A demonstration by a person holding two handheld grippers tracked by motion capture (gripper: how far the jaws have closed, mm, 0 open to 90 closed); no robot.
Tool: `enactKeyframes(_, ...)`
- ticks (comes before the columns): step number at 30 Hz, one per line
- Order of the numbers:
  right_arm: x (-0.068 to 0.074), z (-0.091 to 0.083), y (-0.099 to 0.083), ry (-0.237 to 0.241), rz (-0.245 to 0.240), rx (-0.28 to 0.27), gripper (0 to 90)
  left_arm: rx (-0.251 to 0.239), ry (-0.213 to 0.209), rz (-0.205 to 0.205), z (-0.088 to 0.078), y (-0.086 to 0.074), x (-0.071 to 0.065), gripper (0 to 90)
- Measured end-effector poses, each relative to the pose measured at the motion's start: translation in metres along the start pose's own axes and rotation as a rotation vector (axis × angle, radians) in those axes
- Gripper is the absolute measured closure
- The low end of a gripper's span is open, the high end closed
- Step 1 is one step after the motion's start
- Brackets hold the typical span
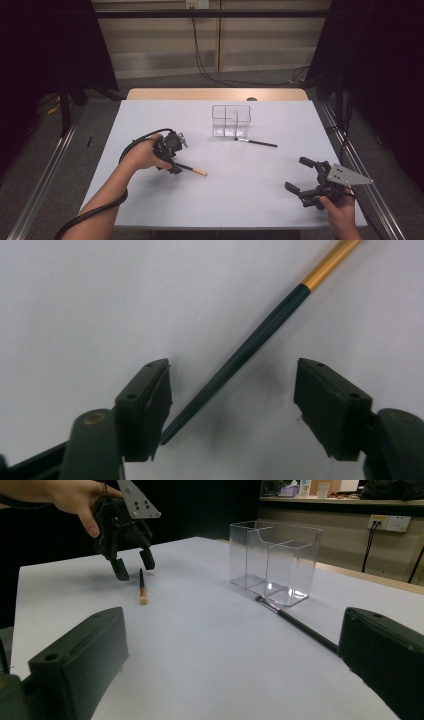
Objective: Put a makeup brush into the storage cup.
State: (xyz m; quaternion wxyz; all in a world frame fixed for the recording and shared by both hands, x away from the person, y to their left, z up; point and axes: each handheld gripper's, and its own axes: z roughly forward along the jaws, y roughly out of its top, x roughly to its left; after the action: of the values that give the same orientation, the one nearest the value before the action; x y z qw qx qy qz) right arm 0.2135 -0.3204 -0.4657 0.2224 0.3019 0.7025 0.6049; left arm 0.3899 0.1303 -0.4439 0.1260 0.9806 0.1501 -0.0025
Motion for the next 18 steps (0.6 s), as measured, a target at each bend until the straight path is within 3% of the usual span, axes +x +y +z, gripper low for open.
enactKeyframes(3, 0.0, 0.0003, -0.0002, 0.001, 0.002, 0.003, 0.0, 0.015, -0.016, 0.003, 0.001, -0.0009, 0.0003, 41.5)
enactKeyframes(9, 0.0001, 0.0008, -0.0002, 0.003, 0.001, 0.004, 0.0, 0.027, -0.007, 0.025, 0.0028, -0.001, -0.0002, 47.6)
enactKeyframes(10, 0.0003, 0.0007, -0.0001, 0.003, -0.001, 0.005, 0.0, 0.029, -0.021, 0.029, 0.0022, -0.0012, 0.0009, 49.5)
enactKeyframes(16, 0.0002, 0.001, -0.0003, 0.001, 0.0, 0.01, 0.0, 0.044, -0.014, 0.01, 0.0012, -0.0003, -0.0012, 57.1)
enactKeyframes(18, 0.0001, 0.0011, -0.0005, 0.002, -0.001, 0.011, 0.0, 0.063, -0.013, 0.008, 0.0011, 0.0014, -0.0032, 65.0)
